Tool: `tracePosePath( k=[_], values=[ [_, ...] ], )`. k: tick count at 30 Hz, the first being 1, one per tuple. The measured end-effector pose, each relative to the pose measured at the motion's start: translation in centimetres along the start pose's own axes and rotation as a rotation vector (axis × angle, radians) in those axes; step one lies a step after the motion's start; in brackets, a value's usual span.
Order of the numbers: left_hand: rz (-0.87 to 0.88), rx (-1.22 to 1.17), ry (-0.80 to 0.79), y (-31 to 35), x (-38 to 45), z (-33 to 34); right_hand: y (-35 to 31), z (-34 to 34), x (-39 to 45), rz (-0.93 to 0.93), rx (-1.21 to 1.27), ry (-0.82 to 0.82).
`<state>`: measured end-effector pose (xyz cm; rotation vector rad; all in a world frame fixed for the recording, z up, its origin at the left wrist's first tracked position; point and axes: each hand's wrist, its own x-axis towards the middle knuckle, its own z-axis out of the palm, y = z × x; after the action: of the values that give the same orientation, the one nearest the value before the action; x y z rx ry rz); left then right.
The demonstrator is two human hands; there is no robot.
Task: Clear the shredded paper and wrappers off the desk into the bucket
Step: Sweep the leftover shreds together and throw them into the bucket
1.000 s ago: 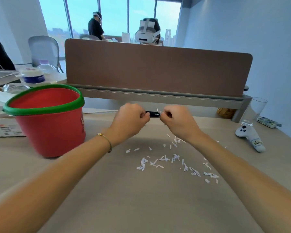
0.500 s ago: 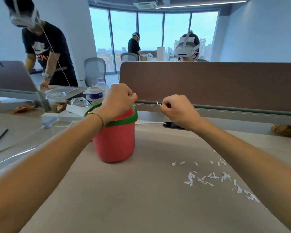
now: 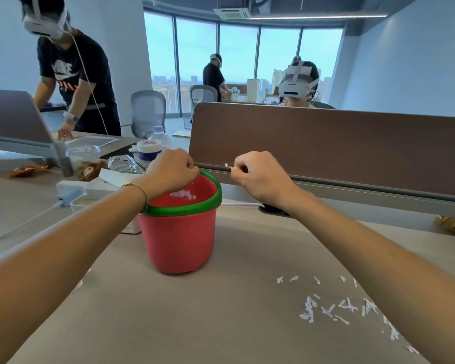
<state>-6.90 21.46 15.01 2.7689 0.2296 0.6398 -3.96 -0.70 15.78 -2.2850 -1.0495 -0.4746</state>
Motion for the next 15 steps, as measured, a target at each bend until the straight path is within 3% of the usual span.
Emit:
tracePosePath(
  k=[3, 8, 15],
  values=[
    [-0.008, 0.011, -0.066, 0.0, 0.1, 0.2, 0.1, 0.2, 0.7, 0.002, 0.013, -0.018],
    [0.047, 0.065, -0.336, 0.0, -0.3, -0.9, -0.8, 0.5, 2.1, -0.035, 0.022, -0.028],
    [0.048, 0.124, -0.258, -1.8, -1.5, -3.2, -3.8, 2.9, 5.2, -0.06, 0.07, -0.092]
  ],
)
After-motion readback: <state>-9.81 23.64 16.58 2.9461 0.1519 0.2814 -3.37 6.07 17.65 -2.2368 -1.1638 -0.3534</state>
